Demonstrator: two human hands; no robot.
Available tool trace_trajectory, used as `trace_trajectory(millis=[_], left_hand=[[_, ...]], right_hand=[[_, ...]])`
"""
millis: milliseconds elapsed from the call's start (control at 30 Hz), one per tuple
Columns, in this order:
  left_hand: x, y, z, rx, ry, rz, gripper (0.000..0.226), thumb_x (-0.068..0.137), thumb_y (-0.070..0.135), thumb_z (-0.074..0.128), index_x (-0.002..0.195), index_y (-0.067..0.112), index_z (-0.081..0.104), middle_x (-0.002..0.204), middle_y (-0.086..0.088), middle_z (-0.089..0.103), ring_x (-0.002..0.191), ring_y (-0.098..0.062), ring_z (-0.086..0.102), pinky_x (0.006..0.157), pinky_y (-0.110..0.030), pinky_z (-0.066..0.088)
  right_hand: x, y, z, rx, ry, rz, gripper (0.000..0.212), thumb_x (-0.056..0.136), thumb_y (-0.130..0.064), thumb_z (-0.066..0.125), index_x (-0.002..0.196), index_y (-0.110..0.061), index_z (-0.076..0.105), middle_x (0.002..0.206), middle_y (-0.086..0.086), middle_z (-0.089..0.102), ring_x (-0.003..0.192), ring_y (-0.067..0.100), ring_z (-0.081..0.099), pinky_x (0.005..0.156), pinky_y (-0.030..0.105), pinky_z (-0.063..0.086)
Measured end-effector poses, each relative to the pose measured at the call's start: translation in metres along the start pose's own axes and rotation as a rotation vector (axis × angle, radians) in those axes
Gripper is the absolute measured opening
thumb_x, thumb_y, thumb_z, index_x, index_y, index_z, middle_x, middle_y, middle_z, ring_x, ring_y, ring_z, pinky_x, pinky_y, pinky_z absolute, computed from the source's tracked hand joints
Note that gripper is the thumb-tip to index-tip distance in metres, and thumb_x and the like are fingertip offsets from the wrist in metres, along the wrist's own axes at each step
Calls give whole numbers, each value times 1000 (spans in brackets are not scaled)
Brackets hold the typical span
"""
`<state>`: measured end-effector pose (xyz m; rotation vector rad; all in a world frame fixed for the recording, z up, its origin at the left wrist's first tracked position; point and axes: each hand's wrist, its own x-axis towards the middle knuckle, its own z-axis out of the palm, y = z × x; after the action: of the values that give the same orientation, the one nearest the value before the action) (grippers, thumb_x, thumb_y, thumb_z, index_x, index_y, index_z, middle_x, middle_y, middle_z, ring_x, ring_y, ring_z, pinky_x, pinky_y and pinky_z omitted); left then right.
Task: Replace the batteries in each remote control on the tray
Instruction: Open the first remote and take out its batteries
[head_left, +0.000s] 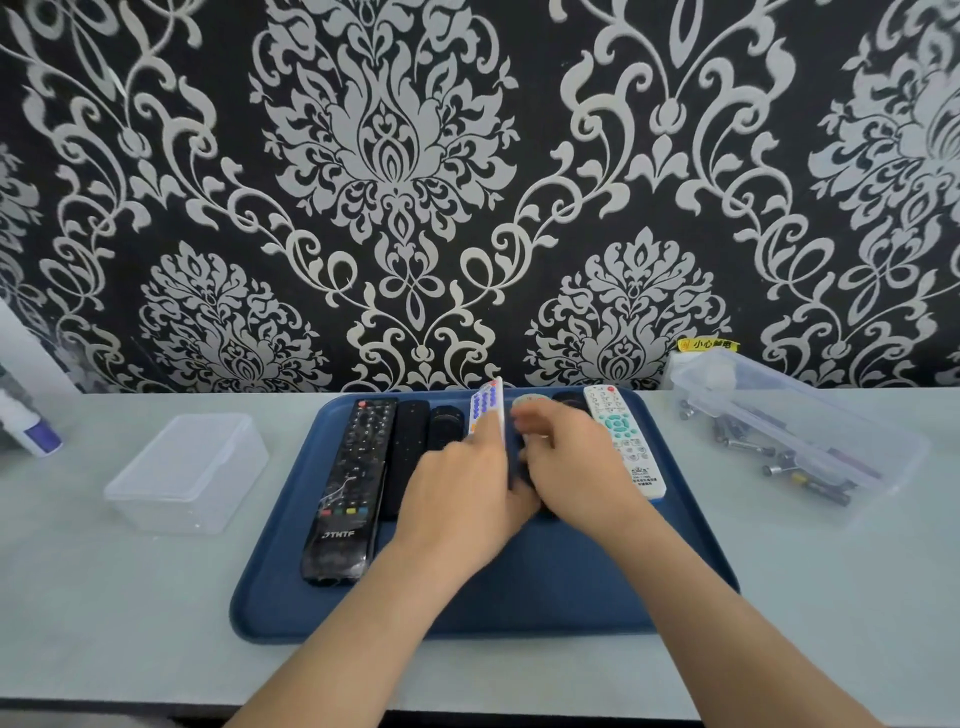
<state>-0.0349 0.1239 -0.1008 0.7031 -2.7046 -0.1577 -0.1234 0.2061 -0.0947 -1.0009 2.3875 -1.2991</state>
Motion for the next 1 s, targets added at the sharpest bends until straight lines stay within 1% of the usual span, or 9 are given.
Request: trace_trajectory(millis=[67,133,200,233,400,500,600,767,1000], left_hand=[[3,-9,-14,-332,29,-171,22,85,33,45,105,27,53,84,-5,68,81,-34,66,75,-40,52],[5,-13,-27,-1022,97,-465,17,91,21,46,90,26,63,84,-4,67,82,-31,70,77,-46,58],[0,-9,-36,-1624,87,-687,21,96,11,47,100,16,67,96,-10,72,89,-28,71,73,-40,60],[-5,-5,-38,-1744,64,-712,23,96,9,45,106,13,66,99,-12,73,89,-27,71,72,-38,60],[-23,15,-26,-1540,68,-514,23,96,12,50,115,24,58,97,-2,74,90,-21,71,77,-38,58],[-22,15,-25,-1530,63,-471,24,95,15,56,118,23,53,96,-4,75,88,-23,72,74,-36,57],[-23,14,-25,-1532,40,-441,27,97,14,54,123,21,53,102,-2,75,95,-19,71,81,-38,57],[-21,10,-19,-1460,76,-450,34,98,4,48,123,26,55,106,2,74,104,-18,68,97,-52,48],[-21,5,-19,-1457,58,-378,52,95,-10,43,123,33,52,111,2,72,110,-19,65,100,-52,47]], right_hand=[[3,-1,-1,275,45,131,27,98,-11,47,120,-14,63,105,1,69,93,21,67,89,43,56],[3,-6,-2,612,-87,331,19,101,-23,50,115,-14,61,107,7,68,88,19,67,79,36,57],[0,-11,0,858,-247,457,30,101,-35,51,118,-12,59,100,11,69,87,21,68,75,33,58],[-2,-13,3,935,-293,461,35,101,-38,51,121,-10,60,94,14,68,83,22,66,73,33,57],[-8,-17,5,1175,-244,327,30,104,-24,45,115,-5,65,113,22,71,92,30,69,82,44,53],[-11,-17,4,1138,-270,252,26,103,-24,48,116,-10,65,111,20,72,89,28,71,80,43,53],[-13,-20,4,1112,-303,230,29,102,-32,49,116,-12,66,100,13,74,84,22,72,75,39,56],[-14,-19,9,1004,-363,211,36,103,-38,46,116,-10,65,96,11,74,87,19,71,91,50,54],[-11,-16,12,983,-350,153,25,105,-17,44,121,-6,60,100,13,71,84,21,70,68,39,58]])
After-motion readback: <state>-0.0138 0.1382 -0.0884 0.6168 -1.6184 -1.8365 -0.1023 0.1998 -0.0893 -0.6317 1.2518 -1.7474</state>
